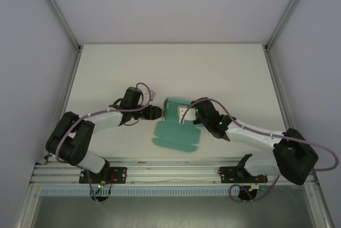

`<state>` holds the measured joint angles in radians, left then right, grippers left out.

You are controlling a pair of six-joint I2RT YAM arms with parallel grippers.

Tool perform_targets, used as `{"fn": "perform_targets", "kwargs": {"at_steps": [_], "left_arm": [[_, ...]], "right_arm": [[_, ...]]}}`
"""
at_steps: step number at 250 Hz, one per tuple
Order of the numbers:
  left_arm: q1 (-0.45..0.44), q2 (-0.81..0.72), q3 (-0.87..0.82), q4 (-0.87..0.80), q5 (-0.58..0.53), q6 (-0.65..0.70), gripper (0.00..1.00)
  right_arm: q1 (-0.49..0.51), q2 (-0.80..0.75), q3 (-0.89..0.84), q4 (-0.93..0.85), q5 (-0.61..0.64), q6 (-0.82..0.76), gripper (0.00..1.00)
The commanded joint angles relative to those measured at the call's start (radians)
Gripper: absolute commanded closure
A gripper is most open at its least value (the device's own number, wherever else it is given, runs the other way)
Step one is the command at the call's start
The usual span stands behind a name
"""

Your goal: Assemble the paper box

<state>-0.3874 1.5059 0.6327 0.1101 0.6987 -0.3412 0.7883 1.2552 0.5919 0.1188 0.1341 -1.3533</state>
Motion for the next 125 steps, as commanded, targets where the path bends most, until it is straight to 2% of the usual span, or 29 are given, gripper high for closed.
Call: {"fn": "perform_targets", "kwargs": {"at_steps": [1, 65, 86, 125], "left_arm": [[-0.018, -0.005, -0.029, 0.098, -0.021, 0.06, 0.51], [-0.036, -0.019, -0.066, 0.237, -0.021, 0.093, 0.47], [-0.037, -0.02, -0.07, 0.257, -0.013, 0.111, 0.42], [-0.045, -0.007, -0.077, 0.273, -0.084, 0.133, 0.41]], "right_arm": [[0.011, -0.013, -0.031, -0.002, 0.052, -0.107, 1.0], [0.038, -0.055, -0.059, 0.063, 0.01, -0.199, 1.0], [0.043, -0.066, -0.05, 0.062, 0.009, -0.191, 1.0], [0.045, -0.083, -0.045, 0.057, -0.012, -0.174, 1.0]]}}
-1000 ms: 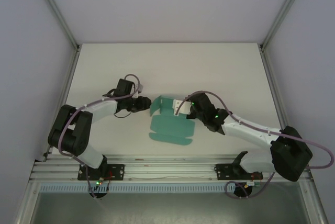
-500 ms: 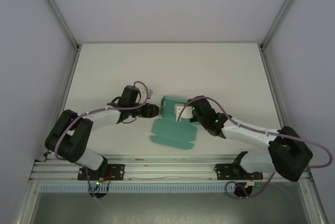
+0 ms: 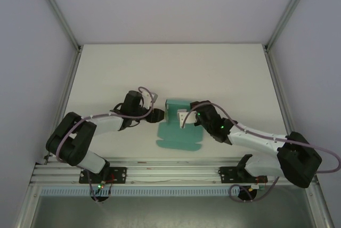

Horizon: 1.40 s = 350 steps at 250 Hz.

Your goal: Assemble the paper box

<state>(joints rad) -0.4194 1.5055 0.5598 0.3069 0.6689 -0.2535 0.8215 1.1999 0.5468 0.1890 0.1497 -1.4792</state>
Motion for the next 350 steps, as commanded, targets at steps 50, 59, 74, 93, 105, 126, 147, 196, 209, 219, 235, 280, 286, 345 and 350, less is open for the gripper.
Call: {"fn": "perform_targets", "kwargs": {"at_steps": [50, 59, 74, 93, 105, 126, 147, 196, 209, 219, 235, 280, 286, 345, 350], "left_arm": [[-0.081, -0.014, -0.043, 0.179, -0.185, 0.089, 0.34], [-0.087, -0.009, -0.054, 0.208, -0.201, 0.086, 0.31], [-0.094, 0.001, -0.062, 0.229, -0.239, 0.08, 0.32], [-0.104, 0.013, -0.056, 0.244, -0.265, 0.079, 0.31], [-0.115, 0.025, -0.055, 0.27, -0.282, 0.084, 0.31], [-0.138, 0.039, -0.036, 0.289, -0.283, 0.083, 0.31], [-0.162, 0.042, -0.033, 0.298, -0.273, 0.092, 0.3], [-0.168, 0.052, -0.031, 0.275, -0.296, 0.1, 0.31], [-0.168, 0.062, -0.018, 0.271, -0.304, 0.103, 0.35], [-0.168, 0.07, -0.011, 0.276, -0.314, 0.1, 0.38], [-0.17, 0.081, -0.004, 0.295, -0.35, 0.088, 0.48], [-0.173, 0.105, -0.003, 0.343, -0.413, 0.083, 0.61], [-0.174, 0.11, -0.003, 0.348, -0.427, 0.084, 0.66], [-0.212, 0.158, 0.038, 0.306, -0.578, 0.102, 0.94], [-0.216, 0.163, 0.041, 0.302, -0.591, 0.107, 0.96]], "right_arm": [[0.031, -0.008, -0.031, -0.029, -0.031, -0.055, 1.0], [0.033, -0.009, -0.039, -0.018, -0.034, -0.05, 1.0], [0.036, -0.014, -0.044, -0.015, -0.041, -0.04, 1.0], [0.038, -0.024, -0.044, -0.027, -0.047, -0.039, 1.0], [0.038, -0.031, -0.044, -0.041, -0.058, -0.039, 1.0], [0.038, -0.028, -0.041, -0.073, -0.063, -0.047, 1.0], [0.043, -0.021, -0.049, -0.072, -0.045, -0.044, 1.0], [0.05, -0.043, -0.059, -0.041, -0.046, -0.027, 1.0], [0.052, -0.043, -0.059, -0.051, -0.048, -0.031, 1.0], [0.051, -0.043, -0.059, -0.057, -0.053, -0.029, 1.0], [0.052, -0.043, -0.059, -0.074, -0.07, -0.024, 1.0], [0.054, -0.043, -0.055, -0.129, -0.082, -0.001, 1.0], [0.054, -0.043, -0.057, -0.13, -0.081, 0.006, 1.0], [0.055, -0.043, -0.056, -0.123, -0.073, 0.075, 1.0], [0.053, -0.043, -0.055, -0.125, -0.073, 0.08, 1.0]]}}
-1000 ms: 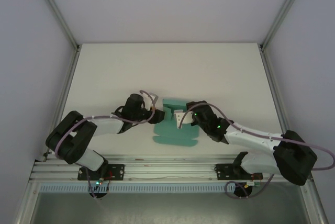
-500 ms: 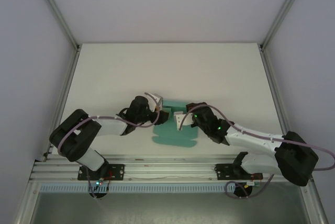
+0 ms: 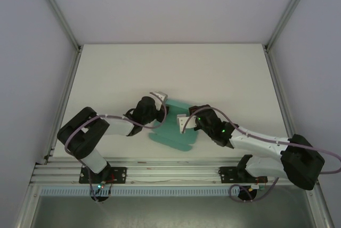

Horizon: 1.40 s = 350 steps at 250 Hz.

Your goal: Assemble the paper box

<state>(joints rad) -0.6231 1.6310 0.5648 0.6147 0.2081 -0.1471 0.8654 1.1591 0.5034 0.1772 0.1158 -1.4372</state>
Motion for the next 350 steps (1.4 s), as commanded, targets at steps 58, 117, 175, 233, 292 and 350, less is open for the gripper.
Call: {"fn": "perform_targets", "kwargs": {"at_steps": [58, 117, 175, 233, 292, 350], "left_arm": [[-0.062, 0.1, 0.065, -0.037, -0.451, -0.054, 1.0], [-0.14, 0.207, 0.133, -0.106, -0.759, -0.083, 1.0], [-0.179, 0.264, 0.199, -0.211, -0.979, -0.146, 1.0], [-0.181, 0.252, 0.182, -0.188, -0.867, -0.12, 1.0], [-0.176, 0.119, 0.077, -0.064, -0.639, -0.071, 0.89], [-0.159, 0.07, 0.005, 0.042, -0.458, 0.004, 1.0]], "right_arm": [[0.019, -0.036, 0.003, -0.134, -0.038, 0.107, 1.0], [0.032, -0.042, -0.003, -0.165, -0.036, 0.196, 1.0], [0.032, -0.048, -0.001, -0.185, -0.039, 0.23, 1.0], [0.032, -0.036, 0.01, -0.189, -0.022, 0.24, 1.0], [0.032, -0.046, 0.012, -0.126, 0.016, 0.311, 1.0], [0.017, -0.191, 0.088, -0.17, -0.01, 0.506, 0.5]]}}
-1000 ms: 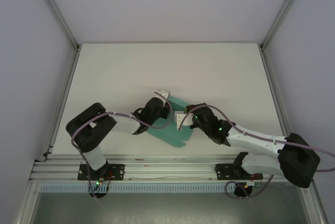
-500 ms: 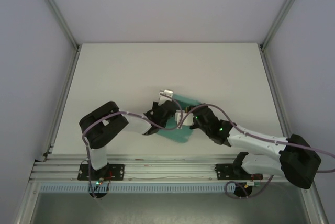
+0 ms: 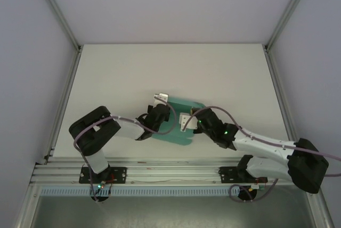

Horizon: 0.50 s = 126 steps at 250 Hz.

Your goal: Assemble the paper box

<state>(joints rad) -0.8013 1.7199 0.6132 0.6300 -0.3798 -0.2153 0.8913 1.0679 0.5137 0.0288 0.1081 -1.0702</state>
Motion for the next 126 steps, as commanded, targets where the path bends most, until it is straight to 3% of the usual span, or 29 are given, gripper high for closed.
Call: {"fn": "perform_targets", "kwargs": {"at_steps": [1, 30, 47, 71, 105, 126], "left_arm": [[0.02, -0.019, -0.045, 0.031, 0.135, 0.072, 1.0], [0.024, -0.035, -0.099, 0.141, 0.246, 0.105, 1.0], [0.025, -0.029, -0.117, 0.185, 0.28, 0.129, 1.0], [0.024, -0.015, -0.121, 0.215, 0.318, 0.162, 1.0], [0.024, 0.002, -0.114, 0.25, 0.369, 0.18, 1.0], [0.023, 0.016, -0.098, 0.248, 0.377, 0.188, 1.0]], "right_arm": [[-0.01, -0.103, 0.081, -0.024, -0.004, 0.144, 0.5], [-0.07, -0.166, 0.132, -0.089, -0.077, 0.279, 0.34], [-0.127, -0.173, 0.16, -0.115, -0.145, 0.363, 0.17], [-0.193, -0.129, 0.197, -0.127, -0.236, 0.468, 0.1], [-0.269, 0.046, 0.337, -0.266, -0.378, 0.652, 0.1], [-0.284, 0.149, 0.415, -0.358, -0.488, 0.654, 0.1]]}}
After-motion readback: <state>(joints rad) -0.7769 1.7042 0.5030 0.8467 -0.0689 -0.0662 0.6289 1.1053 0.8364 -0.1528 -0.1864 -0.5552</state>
